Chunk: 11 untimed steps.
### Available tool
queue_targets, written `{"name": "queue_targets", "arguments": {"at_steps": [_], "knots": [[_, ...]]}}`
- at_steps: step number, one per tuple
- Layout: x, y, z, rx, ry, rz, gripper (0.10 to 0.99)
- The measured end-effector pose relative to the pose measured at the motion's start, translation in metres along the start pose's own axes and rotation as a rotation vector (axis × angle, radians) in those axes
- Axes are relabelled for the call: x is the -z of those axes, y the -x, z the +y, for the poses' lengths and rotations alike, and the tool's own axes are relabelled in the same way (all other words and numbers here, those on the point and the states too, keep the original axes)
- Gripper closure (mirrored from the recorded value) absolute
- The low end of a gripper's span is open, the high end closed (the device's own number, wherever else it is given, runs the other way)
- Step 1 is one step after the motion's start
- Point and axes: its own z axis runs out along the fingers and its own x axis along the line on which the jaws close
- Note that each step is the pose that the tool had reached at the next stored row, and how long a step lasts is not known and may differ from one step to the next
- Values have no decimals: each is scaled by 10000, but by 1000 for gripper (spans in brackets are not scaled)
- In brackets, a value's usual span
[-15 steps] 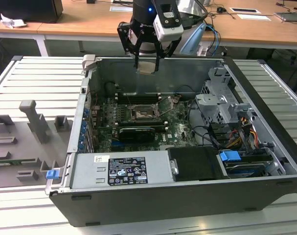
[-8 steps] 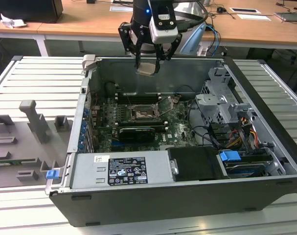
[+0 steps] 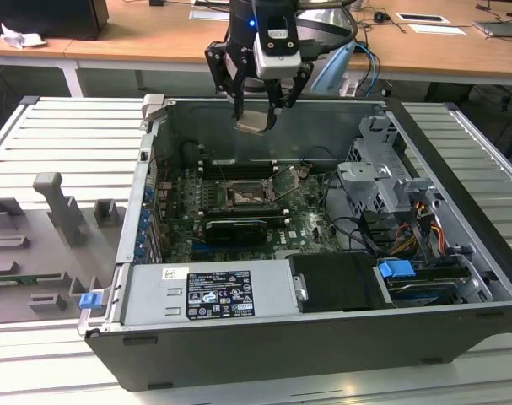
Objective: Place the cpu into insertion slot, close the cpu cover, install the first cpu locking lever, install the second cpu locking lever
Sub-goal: 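Place the cpu into insertion slot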
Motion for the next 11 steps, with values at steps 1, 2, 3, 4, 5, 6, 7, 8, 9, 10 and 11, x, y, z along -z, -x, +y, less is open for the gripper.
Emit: {"name": "queue_targets", "arguments": {"at_steps": [1, 2, 3, 4, 5, 6, 7, 8, 9, 10, 11], "knots": [[-7, 0, -1, -390, 4, -34, 557], [-11, 0, -1, -600, 8, -53, 557], [-14, 0, -1, -753, 10, -67, 557], [-18, 0, -2, -956, 13, -84, 557], [-20, 0, -2, -1107, 16, -97, 557], [-22, 1, -2, -1254, 18, -110, 557], [-24, 1, -2, -1392, 20, -122, 557], [-29, 1, -3, -1649, 26, -144, 557], [-32, 1, -3, -1832, 29, -160, 557], [-34, 1, -3, -1980, 32, -173, 557], [-37, 1, -3, -2147, 36, -188, 557]]}}
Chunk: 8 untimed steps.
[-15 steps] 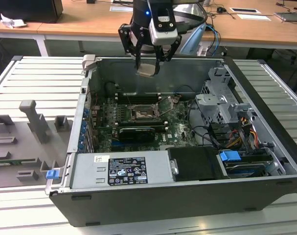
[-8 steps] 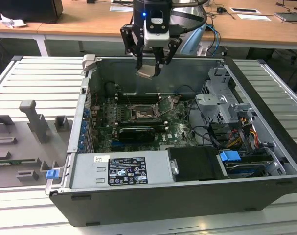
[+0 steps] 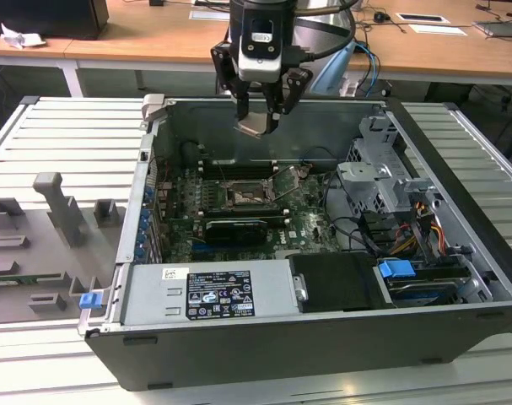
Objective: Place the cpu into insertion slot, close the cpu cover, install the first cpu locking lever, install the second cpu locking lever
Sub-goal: 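Place the cpu into insertion slot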
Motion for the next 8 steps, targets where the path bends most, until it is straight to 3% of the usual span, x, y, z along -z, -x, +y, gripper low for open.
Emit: {"name": "queue_targets", "arguments": {"at_steps": [8], "knots": [[-26, 1, -2, -1402, 22, -116, 557]]}}
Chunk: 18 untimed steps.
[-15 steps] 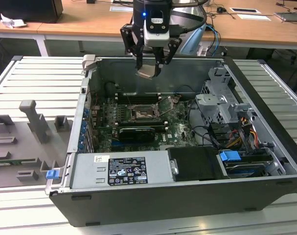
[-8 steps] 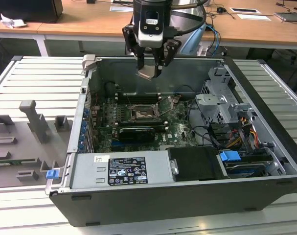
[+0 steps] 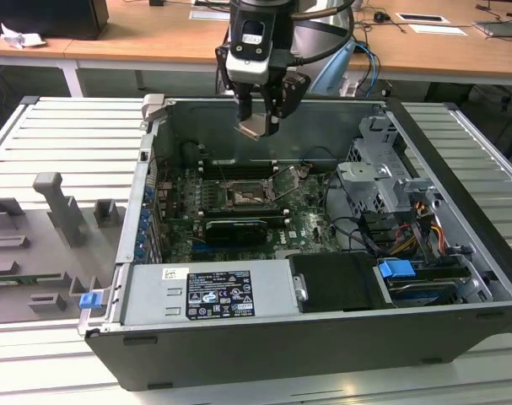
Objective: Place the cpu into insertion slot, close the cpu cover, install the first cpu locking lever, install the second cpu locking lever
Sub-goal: 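Place the cpu into insertion slot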
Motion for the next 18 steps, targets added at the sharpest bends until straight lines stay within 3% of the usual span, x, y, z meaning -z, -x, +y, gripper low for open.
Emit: {"name": "queue_targets", "arguments": {"at_steps": [3, 7, 18], "knots": [[-16, 0, -1, -725, 12, -62, 557], [-31, 0, -2, -1252, 21, -105, 557], [-54, 1, -4, -2007, 35, -170, 557]]}}
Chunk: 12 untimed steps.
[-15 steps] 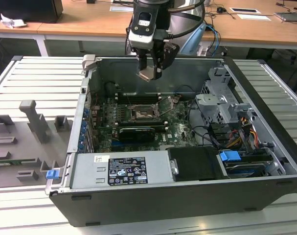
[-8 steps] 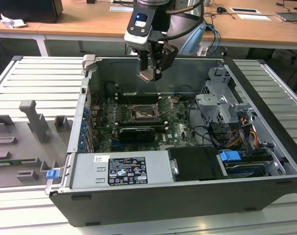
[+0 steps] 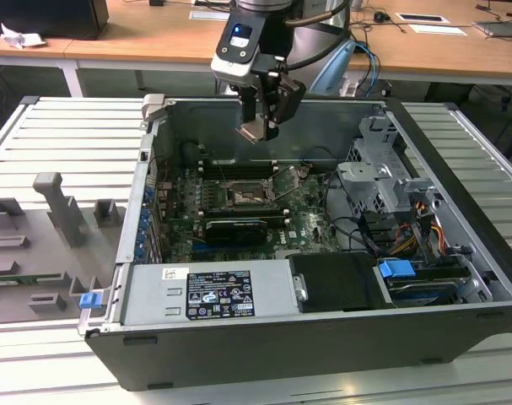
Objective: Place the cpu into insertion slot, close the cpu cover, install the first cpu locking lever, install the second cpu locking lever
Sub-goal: 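Place the cpu into insertion slot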
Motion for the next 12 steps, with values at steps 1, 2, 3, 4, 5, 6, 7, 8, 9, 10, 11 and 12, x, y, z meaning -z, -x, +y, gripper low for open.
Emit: {"name": "queue_targets", "arguments": {"at_steps": [1, 2, 3, 4, 5, 6, 7, 8, 9, 10, 11, 12], "knots": [[-4, 0, 0, -237, 2, -16, 557], [-8, 0, -1, -431, -10, -24, 557], [-10, 0, -1, -546, -17, -29, 557], [-14, 0, -1, -721, -24, -38, 557], [-20, 0, -1, -889, -26, -50, 557], [-26, 1, -2, -1008, -27, -58, 557], [-29, 1, -3, -1072, -28, -61, 557], [-33, 1, -3, -1137, -30, -65, 557], [-39, 1, -3, -1231, -31, -71, 557], [-44, 1, -4, -1299, -33, -74, 557], [-47, 1, -4, -1348, -35, -77, 557], [-51, 1, -4, -1406, -35, -81, 557]]}}
